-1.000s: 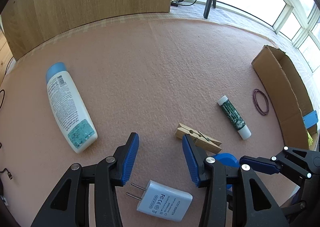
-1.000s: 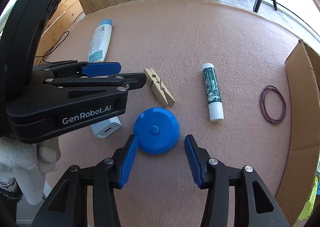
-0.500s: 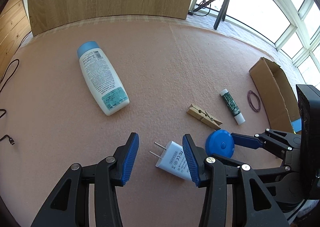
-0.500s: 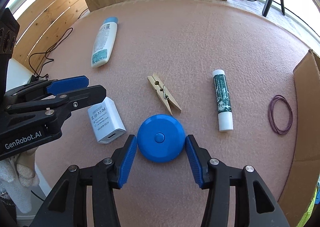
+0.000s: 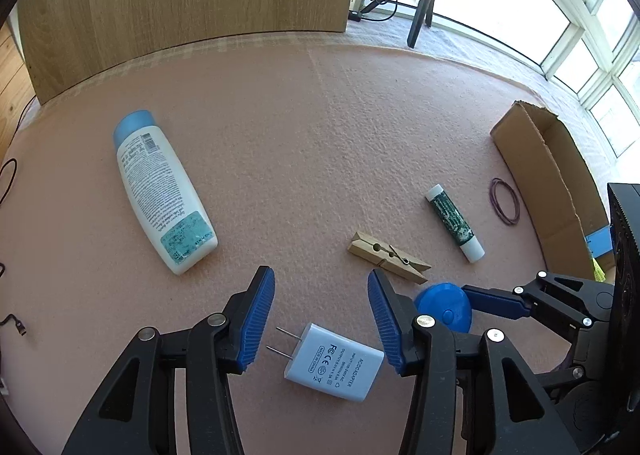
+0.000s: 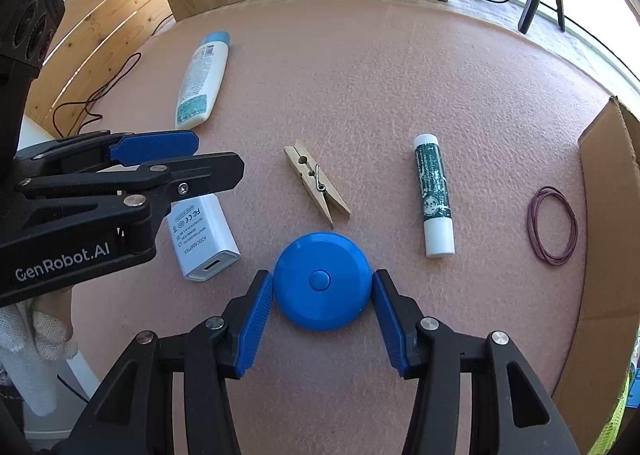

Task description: Organize objects

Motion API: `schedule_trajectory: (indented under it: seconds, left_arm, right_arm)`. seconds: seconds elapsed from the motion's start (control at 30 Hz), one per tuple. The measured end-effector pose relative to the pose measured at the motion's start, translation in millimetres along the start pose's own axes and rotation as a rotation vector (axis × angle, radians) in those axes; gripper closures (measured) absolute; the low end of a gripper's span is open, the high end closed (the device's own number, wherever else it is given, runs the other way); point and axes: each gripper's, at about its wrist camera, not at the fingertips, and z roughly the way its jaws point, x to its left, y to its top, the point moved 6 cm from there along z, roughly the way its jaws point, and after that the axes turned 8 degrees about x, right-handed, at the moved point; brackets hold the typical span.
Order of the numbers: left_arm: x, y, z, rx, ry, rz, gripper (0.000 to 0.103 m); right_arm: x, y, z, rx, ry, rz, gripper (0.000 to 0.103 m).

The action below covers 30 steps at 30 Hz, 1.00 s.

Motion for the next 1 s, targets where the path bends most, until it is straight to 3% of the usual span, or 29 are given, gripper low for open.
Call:
schedule_trajectory:
  seconds: [0.3, 0.5, 0.63, 1.0]
  left_arm:
    - [-44.5, 5.6, 13.9, 0.020, 0.003, 0.168, 0.038]
    - [-61.4, 9.7, 26.9, 0.028, 0.055, 0.254, 0.032]
    - [-63.2, 13.5, 35.9, 0.030, 0.098, 0.287, 0.032]
    - [-62.7, 17.9, 46.5, 0.031, 0.072, 0.279, 0.032]
  right_arm:
    - [-26.5, -26.0, -10.7, 0.002, 0.017, 0.078, 0.056]
    - [-33.2, -30.9, -12.8, -0.002, 0.023, 0.103, 0.056]
    - [-33.9, -31.4, -13.4, -0.003, 0.022, 0.107, 0.056]
    - [-33.9, -30.5, -12.7, -0.003, 0.008, 0.103, 0.056]
